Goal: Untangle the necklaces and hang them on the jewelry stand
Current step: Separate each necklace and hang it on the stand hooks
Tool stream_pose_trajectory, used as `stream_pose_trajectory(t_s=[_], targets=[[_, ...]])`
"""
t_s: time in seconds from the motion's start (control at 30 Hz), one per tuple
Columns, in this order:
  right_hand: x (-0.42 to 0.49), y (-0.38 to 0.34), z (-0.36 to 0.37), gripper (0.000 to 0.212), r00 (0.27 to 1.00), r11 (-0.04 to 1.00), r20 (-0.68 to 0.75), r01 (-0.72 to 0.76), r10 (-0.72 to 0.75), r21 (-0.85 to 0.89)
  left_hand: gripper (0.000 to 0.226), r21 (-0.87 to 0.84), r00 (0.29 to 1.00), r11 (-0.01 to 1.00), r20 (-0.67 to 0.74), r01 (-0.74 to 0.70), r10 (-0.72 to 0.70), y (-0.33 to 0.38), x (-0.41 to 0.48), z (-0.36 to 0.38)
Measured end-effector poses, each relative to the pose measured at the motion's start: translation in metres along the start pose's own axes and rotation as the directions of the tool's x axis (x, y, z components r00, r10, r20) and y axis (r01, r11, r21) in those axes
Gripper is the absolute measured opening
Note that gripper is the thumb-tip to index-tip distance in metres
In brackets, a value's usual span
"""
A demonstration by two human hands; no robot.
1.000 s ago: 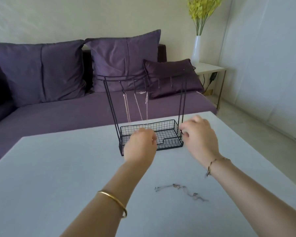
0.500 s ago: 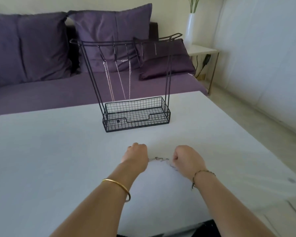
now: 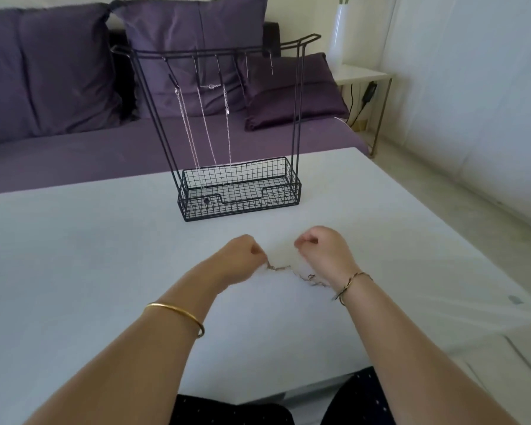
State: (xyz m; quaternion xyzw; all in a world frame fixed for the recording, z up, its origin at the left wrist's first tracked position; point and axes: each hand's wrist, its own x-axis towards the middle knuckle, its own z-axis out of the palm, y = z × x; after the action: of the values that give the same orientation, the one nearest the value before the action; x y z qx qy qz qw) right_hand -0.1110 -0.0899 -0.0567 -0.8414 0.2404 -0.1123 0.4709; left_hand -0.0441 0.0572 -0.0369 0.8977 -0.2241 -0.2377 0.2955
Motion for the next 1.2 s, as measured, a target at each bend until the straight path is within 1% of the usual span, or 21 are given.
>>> stream_pose_trajectory(t_s=[0.03,0.07,0.1,0.13,0.27,0.37,0.43,0.5,0.57,0.67,0.73,0.83,0.97,1.07,1.13,1.2], targets=[[0.0,-0.003,0.0,0.024,1.0,0.991,0.014,-0.023,0.021,0.135,0.016,-0.155,1.0,0.988,0.007,-0.001,0.002,0.005,-0.004,-0.007],[0.0,-0.007,0.0,0.027,0.998,0.97,0.049,-0.049,0.038,0.239,0.014,-0.299,1.0,0.954,0.023,0.004,0.003,0.01,-0.008,-0.013],[-0.001,-0.01,-0.001,0.028,0.994,0.947,0.096,-0.08,0.053,0.31,0.014,-0.413,0.999,0.911,0.042,0.009,0.009,0.014,-0.012,-0.018],[-0.002,-0.014,-0.001,0.028,0.987,0.927,0.149,-0.114,0.064,0.357,0.014,-0.48,0.998,0.877,0.053,0.007,0.021,0.018,-0.016,-0.023],[-0.007,-0.028,0.003,0.027,0.945,0.858,0.323,-0.213,0.059,0.468,0.016,-0.572,0.999,0.82,0.01,-0.025,0.038,0.025,-0.021,-0.032],[-0.01,-0.04,0.004,0.025,0.92,0.813,0.388,-0.258,0.043,0.522,0.017,-0.588,0.998,0.806,-0.054,-0.065,0.04,0.027,-0.022,-0.036],[-0.013,-0.044,0.004,0.02,0.912,0.811,0.409,-0.263,0.032,0.523,0.016,-0.569,0.993,0.817,-0.109,-0.098,0.043,0.027,-0.021,-0.038],[-0.014,-0.044,0.004,0.016,0.919,0.823,0.394,-0.233,0.012,0.519,0.012,-0.547,0.987,0.83,-0.159,-0.112,0.029,0.024,-0.02,-0.041],[-0.013,-0.041,0.003,0.013,0.94,0.834,0.341,-0.188,0.0,0.519,0.007,-0.545,0.985,0.833,-0.17,-0.096,0.003,0.02,-0.019,-0.044],[-0.01,-0.038,0.001,0.009,0.973,0.861,0.231,-0.127,0.011,0.493,0.004,-0.574,0.993,0.818,-0.114,-0.048,-0.022,0.016,-0.02,-0.045],[-0.009,-0.037,0.002,0.009,0.985,0.865,0.169,-0.112,0.032,0.489,0.008,-0.586,0.997,0.81,-0.068,-0.012,-0.034,0.014,-0.02,-0.046],[-0.007,-0.038,0.002,0.016,0.992,0.864,0.119,-0.103,0.05,0.493,0.015,-0.584,0.999,0.811,-0.015,0.024,-0.04,0.015,-0.02,-0.047],[-0.007,-0.04,-0.001,0.02,0.988,0.862,0.142,-0.126,0.063,0.492,0.02,-0.588,0.998,0.807,0.014,0.057,-0.06,0.017,-0.021,-0.047],[-0.01,-0.041,-0.002,0.022,0.981,0.89,0.185,-0.14,0.064,0.434,0.019,-0.65,0.996,0.756,0.009,0.075,-0.09,0.018,-0.02,-0.048],[-0.012,-0.042,-0.001,0.025,0.978,0.919,0.202,-0.125,0.051,0.374,0.019,-0.694,0.994,0.715,0.011,0.084,-0.107,0.019,-0.019,-0.048],[-0.013,-0.042,0.0,0.03,0.98,0.924,0.198,-0.1,0.026,0.368,0.021,-0.73,0.992,0.677,0.013,0.095,-0.125,0.02,-0.018,-0.048]])
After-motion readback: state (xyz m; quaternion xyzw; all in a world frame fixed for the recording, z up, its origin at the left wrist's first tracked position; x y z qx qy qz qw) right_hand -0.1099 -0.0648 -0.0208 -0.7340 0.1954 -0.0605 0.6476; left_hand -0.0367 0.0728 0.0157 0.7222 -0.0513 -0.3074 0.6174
